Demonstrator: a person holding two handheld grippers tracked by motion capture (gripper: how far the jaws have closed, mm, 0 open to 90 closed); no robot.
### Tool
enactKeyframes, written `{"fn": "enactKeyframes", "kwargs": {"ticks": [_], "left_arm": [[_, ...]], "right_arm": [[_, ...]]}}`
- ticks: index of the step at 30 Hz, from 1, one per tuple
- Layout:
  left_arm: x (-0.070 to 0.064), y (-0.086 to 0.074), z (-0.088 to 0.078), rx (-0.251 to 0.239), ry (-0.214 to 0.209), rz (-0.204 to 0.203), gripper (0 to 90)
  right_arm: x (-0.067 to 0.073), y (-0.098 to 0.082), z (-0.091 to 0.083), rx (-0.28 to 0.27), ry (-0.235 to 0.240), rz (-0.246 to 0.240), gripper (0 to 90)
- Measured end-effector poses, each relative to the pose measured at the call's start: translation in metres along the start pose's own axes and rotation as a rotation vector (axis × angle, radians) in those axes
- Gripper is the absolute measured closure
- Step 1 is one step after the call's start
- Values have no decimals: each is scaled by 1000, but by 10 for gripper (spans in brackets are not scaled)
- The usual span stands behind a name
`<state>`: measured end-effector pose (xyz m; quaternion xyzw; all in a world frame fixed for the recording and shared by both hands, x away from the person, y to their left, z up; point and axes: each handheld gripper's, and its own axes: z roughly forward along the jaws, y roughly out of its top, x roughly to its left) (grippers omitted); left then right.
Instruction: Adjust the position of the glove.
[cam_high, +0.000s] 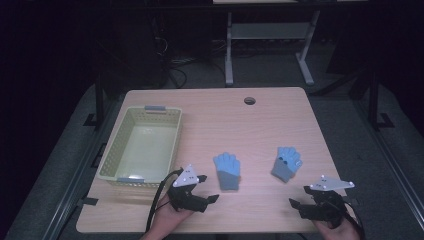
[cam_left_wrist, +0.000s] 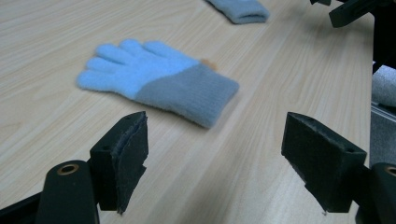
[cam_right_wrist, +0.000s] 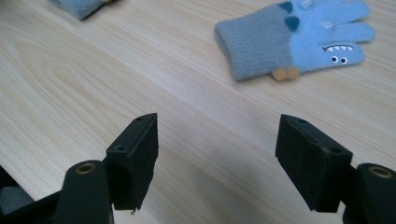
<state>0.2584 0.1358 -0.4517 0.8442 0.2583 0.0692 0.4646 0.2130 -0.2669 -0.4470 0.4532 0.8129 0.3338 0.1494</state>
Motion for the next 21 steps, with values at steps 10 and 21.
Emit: {"fn": "enactKeyframes", "kwargs": {"ticks": [10,21], "left_arm": [[-2,-1,0,3,-7,22,224],[0,2,-6,-26,-1,25,224]], "right_arm": [[4,5,0,-4,4,-3,299],[0,28,6,9,13,-22,293]]}}
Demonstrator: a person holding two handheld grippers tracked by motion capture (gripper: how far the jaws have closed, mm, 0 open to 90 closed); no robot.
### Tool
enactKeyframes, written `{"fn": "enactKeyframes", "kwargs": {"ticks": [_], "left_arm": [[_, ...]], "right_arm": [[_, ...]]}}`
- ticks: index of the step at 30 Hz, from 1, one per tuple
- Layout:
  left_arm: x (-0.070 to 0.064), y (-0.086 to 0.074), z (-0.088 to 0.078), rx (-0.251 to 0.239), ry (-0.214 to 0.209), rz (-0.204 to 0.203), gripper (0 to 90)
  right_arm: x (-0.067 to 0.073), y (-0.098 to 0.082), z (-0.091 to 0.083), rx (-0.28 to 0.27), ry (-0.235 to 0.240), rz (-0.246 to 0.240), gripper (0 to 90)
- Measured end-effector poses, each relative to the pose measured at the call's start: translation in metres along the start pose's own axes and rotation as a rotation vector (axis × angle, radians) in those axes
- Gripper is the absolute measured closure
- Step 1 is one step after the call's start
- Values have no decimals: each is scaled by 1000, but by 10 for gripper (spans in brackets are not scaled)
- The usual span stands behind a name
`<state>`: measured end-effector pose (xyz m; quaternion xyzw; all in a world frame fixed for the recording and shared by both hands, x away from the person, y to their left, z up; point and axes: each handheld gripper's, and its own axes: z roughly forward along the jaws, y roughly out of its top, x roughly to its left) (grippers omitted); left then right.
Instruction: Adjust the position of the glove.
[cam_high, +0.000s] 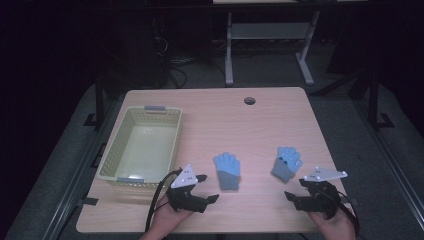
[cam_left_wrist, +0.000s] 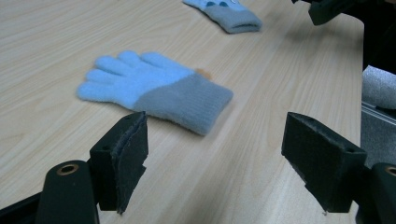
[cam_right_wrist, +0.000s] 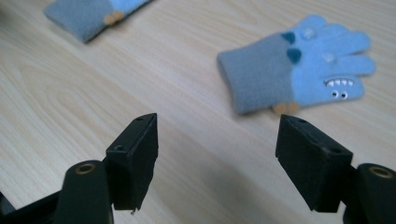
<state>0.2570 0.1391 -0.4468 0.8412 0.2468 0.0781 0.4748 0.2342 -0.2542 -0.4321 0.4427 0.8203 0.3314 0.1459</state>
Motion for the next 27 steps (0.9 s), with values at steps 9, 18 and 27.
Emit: {"fn": "enactKeyframes", "kwargs": {"ticks": [9,18,27], "left_arm": [[0,-1,2,4,-2,-8,224],[2,-1,2,8,-4,-13,224],[3,0,0,-15,0,-16,224]], "right_arm": [[-13,31,7,21,-6,-19,290],[-28,59,18,76,0,-16,295],[-37,79,35,145,-15,-11,308]]}}
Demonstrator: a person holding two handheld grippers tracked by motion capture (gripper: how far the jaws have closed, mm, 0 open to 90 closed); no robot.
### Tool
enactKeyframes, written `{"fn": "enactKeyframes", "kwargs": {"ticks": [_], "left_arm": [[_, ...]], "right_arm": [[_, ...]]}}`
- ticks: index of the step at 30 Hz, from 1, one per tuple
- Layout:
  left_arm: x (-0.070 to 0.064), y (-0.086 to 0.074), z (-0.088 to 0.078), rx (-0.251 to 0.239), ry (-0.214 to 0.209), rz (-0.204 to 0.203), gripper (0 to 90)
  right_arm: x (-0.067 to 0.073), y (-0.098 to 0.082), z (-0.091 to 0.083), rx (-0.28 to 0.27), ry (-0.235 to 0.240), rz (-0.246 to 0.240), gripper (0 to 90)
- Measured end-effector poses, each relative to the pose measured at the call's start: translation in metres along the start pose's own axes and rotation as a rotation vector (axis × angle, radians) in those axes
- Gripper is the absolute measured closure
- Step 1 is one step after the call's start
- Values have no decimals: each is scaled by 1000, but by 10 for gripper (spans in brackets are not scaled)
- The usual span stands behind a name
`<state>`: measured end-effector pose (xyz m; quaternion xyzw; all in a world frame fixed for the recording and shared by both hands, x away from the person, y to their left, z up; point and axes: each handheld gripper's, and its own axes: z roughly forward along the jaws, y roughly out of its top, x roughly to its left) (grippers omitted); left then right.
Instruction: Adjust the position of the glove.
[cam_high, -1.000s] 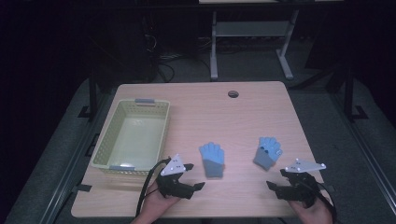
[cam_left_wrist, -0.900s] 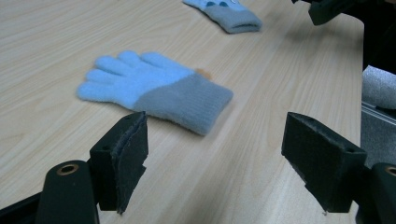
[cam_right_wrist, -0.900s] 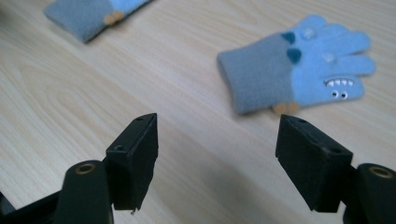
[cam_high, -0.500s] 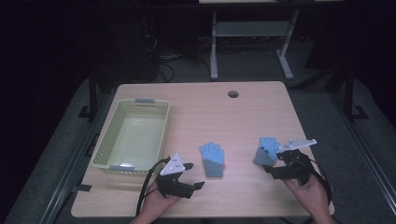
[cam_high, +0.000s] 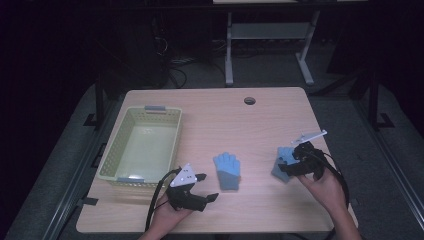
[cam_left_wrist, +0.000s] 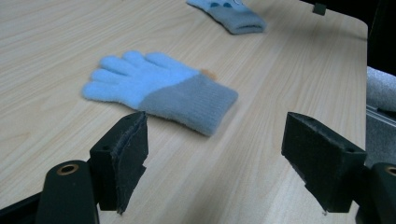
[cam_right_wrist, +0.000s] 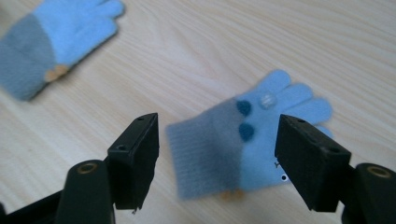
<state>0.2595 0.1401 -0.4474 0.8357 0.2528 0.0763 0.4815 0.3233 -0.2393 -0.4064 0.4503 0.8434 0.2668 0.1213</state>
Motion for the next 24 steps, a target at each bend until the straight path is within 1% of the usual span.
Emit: {"fn": "enactKeyframes", "kwargs": {"ticks": [1,4,5,6,8,9,10,11,12,14,15,16,19,20,22,24], "left_arm": [[0,0,0,2,-1,2,224],[0,0,0,1,0,1,224],[0,0,0,0,0,1,224],[0,0,0,-1,-1,5,224],[-1,1,0,1,-1,6,224],[-1,1,0,4,-3,5,224],[-1,1,0,4,-3,5,224],[-1,1,0,5,-4,6,224],[-1,1,0,6,-4,8,224],[-2,0,0,5,-4,9,225],[-2,0,0,5,-4,10,225],[-2,1,0,3,-3,11,225],[-2,1,0,3,-2,10,225],[-1,1,0,4,-2,11,225],[-1,1,0,5,-4,7,225],[-2,0,1,5,-5,7,225]], "right_arm": [[-2,2,3,10,-3,-7,309],[-5,6,11,44,-9,0,326],[-5,6,11,44,-9,0,326],[-6,7,13,56,-11,-1,330],[-8,9,17,68,-11,1,358],[-10,9,21,84,-7,11,378],[-10,9,21,84,-7,11,378],[-13,9,26,117,1,24,405],[-13,9,26,117,1,24,405],[-19,7,33,153,-5,43,425],[-19,7,33,153,-5,43,425],[-22,7,37,171,-4,51,443],[-23,6,41,193,-15,54,460],[-23,6,45,214,-16,53,492],[-23,5,48,214,-24,44,504],[-23,4,48,208,-26,45,510]]}}
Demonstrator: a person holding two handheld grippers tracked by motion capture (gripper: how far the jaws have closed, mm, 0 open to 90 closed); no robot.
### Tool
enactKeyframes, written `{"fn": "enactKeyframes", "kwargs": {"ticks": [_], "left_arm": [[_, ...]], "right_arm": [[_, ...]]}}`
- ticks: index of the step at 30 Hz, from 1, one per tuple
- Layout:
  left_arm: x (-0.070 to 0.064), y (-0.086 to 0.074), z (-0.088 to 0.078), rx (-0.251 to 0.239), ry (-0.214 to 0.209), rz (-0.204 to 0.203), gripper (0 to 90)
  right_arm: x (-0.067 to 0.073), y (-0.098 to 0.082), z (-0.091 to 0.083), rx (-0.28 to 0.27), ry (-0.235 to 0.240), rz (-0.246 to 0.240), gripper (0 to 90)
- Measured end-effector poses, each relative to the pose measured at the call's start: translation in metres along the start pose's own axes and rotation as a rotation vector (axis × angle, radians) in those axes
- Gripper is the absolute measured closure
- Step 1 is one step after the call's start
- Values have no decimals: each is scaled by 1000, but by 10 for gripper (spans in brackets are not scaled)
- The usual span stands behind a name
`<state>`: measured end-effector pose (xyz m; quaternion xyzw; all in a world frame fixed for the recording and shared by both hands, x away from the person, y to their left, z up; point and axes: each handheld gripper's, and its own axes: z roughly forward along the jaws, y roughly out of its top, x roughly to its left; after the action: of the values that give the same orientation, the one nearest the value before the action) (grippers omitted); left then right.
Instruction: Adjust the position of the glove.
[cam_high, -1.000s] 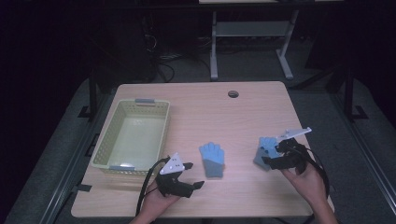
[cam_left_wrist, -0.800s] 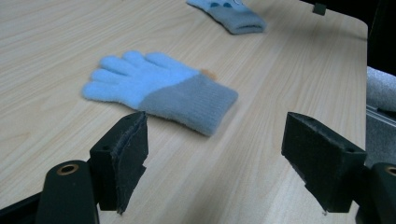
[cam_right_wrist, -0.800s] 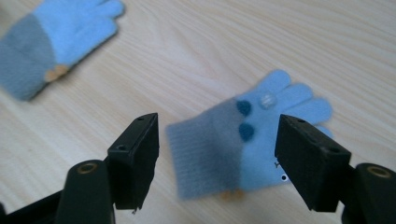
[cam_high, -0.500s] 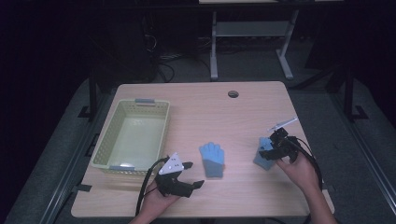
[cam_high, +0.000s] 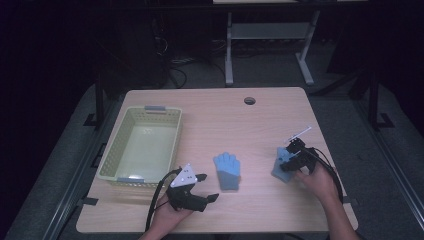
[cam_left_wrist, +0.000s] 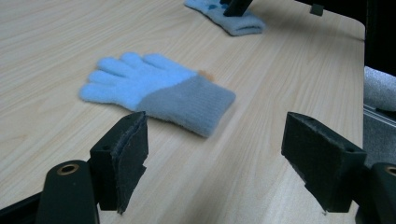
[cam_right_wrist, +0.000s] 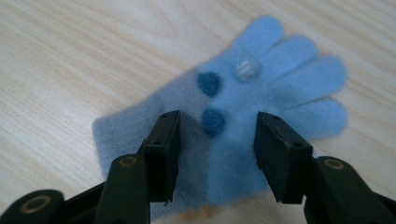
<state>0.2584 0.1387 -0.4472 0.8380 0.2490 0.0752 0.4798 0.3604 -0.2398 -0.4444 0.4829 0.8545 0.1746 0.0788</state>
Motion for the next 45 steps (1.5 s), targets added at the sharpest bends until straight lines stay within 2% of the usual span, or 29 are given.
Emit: {"fn": "enactKeyframes", "kwargs": {"ticks": [4,5,6,7,10,11,12,17,22,24,27,29,30,32,33,34,36,37,38,39,40,41,42,43,44,45], "left_arm": [[-1,0,1,3,0,2,227],[-1,0,1,2,-2,-1,227],[-1,0,1,2,-2,-1,226],[-1,0,1,3,-2,1,227],[-2,0,1,4,-1,-1,227],[-2,0,1,7,-1,2,228],[-2,0,1,7,-1,2,228],[-2,0,0,-1,-1,2,228],[-1,0,0,1,-3,-8,228],[0,0,0,0,-2,-9,228],[-1,0,-1,-8,-2,-15,228],[-1,0,-1,-10,-2,-16,228],[-1,0,-1,-14,-8,-19,228],[-1,0,-1,-16,-11,-23,228],[-1,0,-2,-19,-13,-25,227],[-1,0,-2,-21,-14,-30,227],[-1,0,-2,-23,-16,-33,227],[0,0,-2,-26,-17,-32,227],[0,0,-2,-26,-17,-32,227],[0,0,-3,-24,-17,-36,227],[0,0,-3,-24,-16,-35,227],[0,0,-3,-22,-15,-31,227],[1,0,-3,-23,-15,-27,227],[1,0,-4,-25,-14,-27,227],[1,0,-4,-25,-12,-27,227],[1,1,-4,-18,-6,-24,227]], "right_arm": [[1,-1,0,0,-5,7,538],[2,0,0,2,-5,9,585],[2,0,0,2,-5,9,585],[2,0,0,2,-7,8,654],[2,0,0,-1,-11,6,700],[1,0,-1,3,-6,15,761],[1,0,-1,3,-6,17,777],[2,-1,-4,-2,2,28,812],[8,2,-20,-51,2,-8,817],[10,4,-24,-54,3,-13,818],[22,11,-39,-89,12,-65,818],[25,12,-42,-93,14,-75,818],[34,17,-49,-107,20,-101,818],[36,19,-50,-108,27,-112,818],[43,23,-53,-122,41,-129,818],[46,25,-55,-129,46,-150,817],[50,27,-55,-132,54,-156,817],[59,33,-56,-135,70,-175,817],[59,33,-56,-135,70,-175,817],[67,38,-56,-140,85,-200,817],[67,38,-56,-140,85,-200,817],[76,44,-56,-144,97,-228,817],[76,44,-56,-144,97,-228,817],[85,50,-55,-146,120,-243,816],[85,50,-55,-146,120,-243,816],[93,55,-53,-144,132,-265,815]]}}
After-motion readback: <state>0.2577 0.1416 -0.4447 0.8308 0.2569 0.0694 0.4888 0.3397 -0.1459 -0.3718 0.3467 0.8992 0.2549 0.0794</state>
